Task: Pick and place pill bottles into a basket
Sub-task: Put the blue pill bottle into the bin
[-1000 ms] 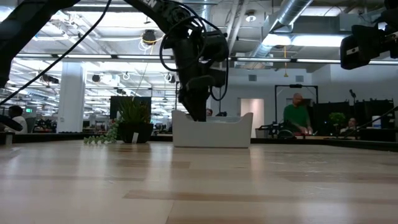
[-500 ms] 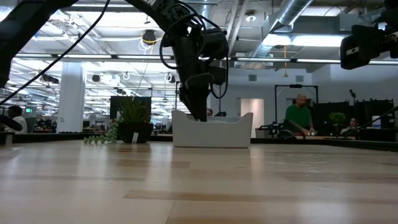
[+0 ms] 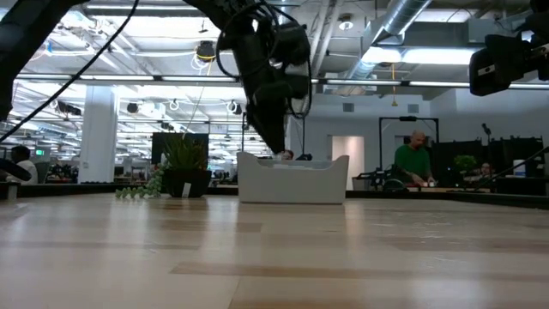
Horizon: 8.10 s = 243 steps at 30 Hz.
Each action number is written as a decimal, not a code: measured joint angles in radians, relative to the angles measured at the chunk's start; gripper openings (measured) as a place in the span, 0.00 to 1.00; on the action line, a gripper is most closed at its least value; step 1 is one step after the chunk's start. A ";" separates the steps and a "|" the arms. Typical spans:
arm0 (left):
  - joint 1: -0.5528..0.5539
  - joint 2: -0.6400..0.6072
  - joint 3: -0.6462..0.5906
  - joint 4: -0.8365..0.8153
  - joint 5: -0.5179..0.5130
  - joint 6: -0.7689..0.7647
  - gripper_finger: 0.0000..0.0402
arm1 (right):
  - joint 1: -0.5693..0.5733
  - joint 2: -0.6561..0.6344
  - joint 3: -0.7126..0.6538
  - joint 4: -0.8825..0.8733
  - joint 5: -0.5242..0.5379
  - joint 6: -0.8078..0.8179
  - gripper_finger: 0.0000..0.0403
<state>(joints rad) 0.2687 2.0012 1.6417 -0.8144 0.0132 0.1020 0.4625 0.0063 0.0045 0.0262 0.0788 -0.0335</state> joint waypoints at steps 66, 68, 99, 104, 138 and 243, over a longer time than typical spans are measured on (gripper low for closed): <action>-0.884 -0.759 -0.768 0.606 -0.866 -0.664 0.42 | 0.000 0.000 0.000 0.000 0.000 0.000 0.42; -0.909 -0.759 -0.768 0.653 -0.899 -0.604 0.42 | 0.000 0.000 0.000 0.000 0.000 0.000 0.42; -1.156 -0.705 -0.768 0.170 -0.301 -1.527 0.42 | 0.000 0.000 0.000 0.000 0.000 0.000 0.42; -1.158 -0.692 -0.768 0.238 -0.142 -1.618 0.42 | 0.000 0.000 0.000 0.000 0.000 0.000 0.42; -1.224 -0.314 -0.474 -0.008 0.080 -1.808 0.42 | 0.000 0.000 0.000 0.000 0.000 0.000 0.42; -0.450 -0.314 -0.250 0.084 -0.805 -0.602 0.27 | 0.000 0.000 0.000 0.000 0.000 0.000 0.42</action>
<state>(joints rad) -0.1811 1.6871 1.3921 -0.7304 -0.7917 -0.4996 0.4625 0.0060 0.0048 0.0265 0.0787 -0.0336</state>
